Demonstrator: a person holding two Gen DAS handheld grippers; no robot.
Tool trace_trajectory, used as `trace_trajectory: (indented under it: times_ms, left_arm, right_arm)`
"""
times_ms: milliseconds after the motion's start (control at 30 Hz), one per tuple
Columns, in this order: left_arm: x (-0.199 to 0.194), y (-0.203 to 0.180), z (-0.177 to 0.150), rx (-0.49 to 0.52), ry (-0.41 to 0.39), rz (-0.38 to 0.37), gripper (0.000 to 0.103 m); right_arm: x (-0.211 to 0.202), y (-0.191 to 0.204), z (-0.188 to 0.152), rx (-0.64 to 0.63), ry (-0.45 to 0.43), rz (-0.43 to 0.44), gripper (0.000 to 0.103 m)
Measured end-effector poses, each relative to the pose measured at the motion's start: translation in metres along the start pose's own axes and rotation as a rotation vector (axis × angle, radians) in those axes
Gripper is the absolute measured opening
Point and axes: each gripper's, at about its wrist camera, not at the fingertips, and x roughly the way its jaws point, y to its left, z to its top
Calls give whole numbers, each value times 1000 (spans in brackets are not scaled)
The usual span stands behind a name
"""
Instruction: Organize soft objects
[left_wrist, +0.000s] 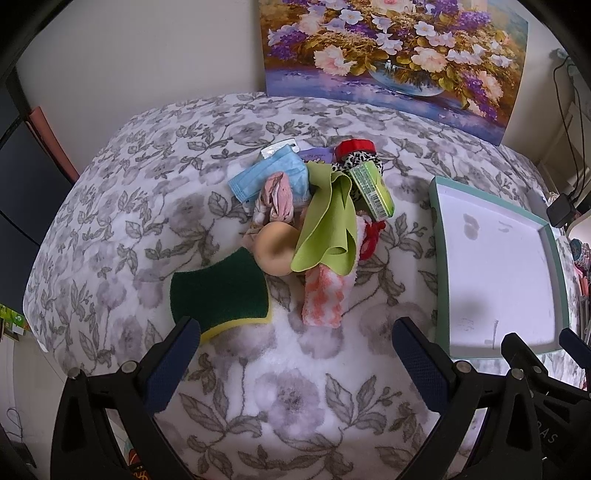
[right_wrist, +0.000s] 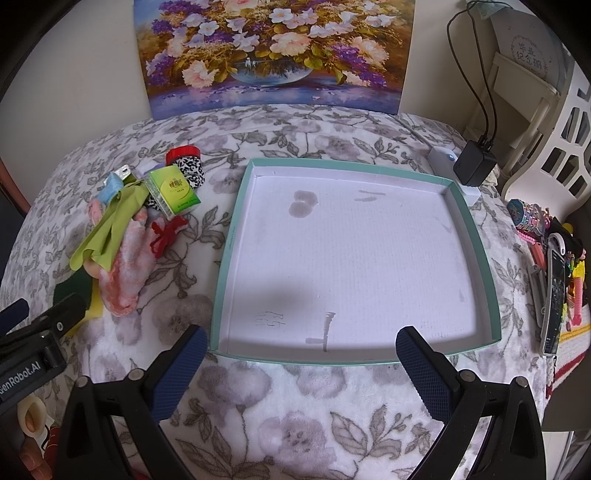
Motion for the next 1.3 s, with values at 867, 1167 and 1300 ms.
trace_trajectory:
  times_ms: [867, 1167, 1300]
  left_arm:
    - [-2, 1, 1, -5, -21, 1, 103]
    - [-14, 21, 6, -66, -94, 15, 103]
    - [-11, 42, 10, -120, -109, 9, 103]
  right_arm:
    - [0, -1, 0, 1, 2, 0, 103]
    - [-4, 11, 0, -32, -38, 28, 103]
    - [-13, 23, 13, -47, -61, 100, 103]
